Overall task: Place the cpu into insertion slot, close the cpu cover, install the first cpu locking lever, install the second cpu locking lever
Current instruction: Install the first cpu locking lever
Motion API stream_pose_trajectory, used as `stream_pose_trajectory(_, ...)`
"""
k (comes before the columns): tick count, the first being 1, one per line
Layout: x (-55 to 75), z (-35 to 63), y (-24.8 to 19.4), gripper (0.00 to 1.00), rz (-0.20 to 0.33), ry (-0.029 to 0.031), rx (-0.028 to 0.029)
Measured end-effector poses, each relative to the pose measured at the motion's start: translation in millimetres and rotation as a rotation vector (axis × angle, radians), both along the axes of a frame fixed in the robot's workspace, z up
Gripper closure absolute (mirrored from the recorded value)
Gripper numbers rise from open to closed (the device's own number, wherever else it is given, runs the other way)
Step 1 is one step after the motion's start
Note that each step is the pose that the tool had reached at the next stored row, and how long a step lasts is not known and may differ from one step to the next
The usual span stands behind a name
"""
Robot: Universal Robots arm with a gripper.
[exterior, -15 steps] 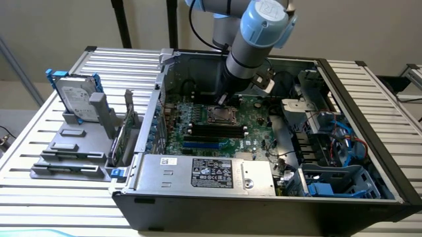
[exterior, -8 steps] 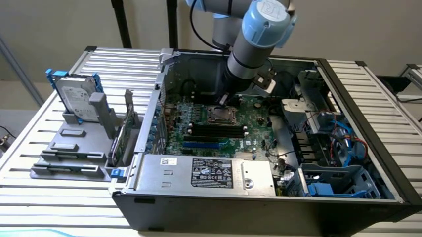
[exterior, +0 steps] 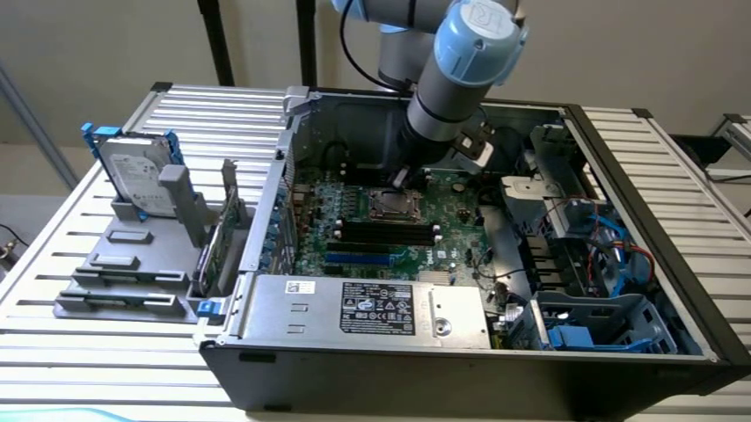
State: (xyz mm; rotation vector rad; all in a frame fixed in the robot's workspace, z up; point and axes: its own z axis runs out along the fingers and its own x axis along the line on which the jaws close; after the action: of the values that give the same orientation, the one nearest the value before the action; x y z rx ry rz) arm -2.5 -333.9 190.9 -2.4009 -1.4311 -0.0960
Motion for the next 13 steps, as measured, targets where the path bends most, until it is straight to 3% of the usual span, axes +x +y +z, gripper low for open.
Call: stream_pose_trajectory(13,2.3,0.3,-2.9,0.89,0.000,0.0006,0.0120)
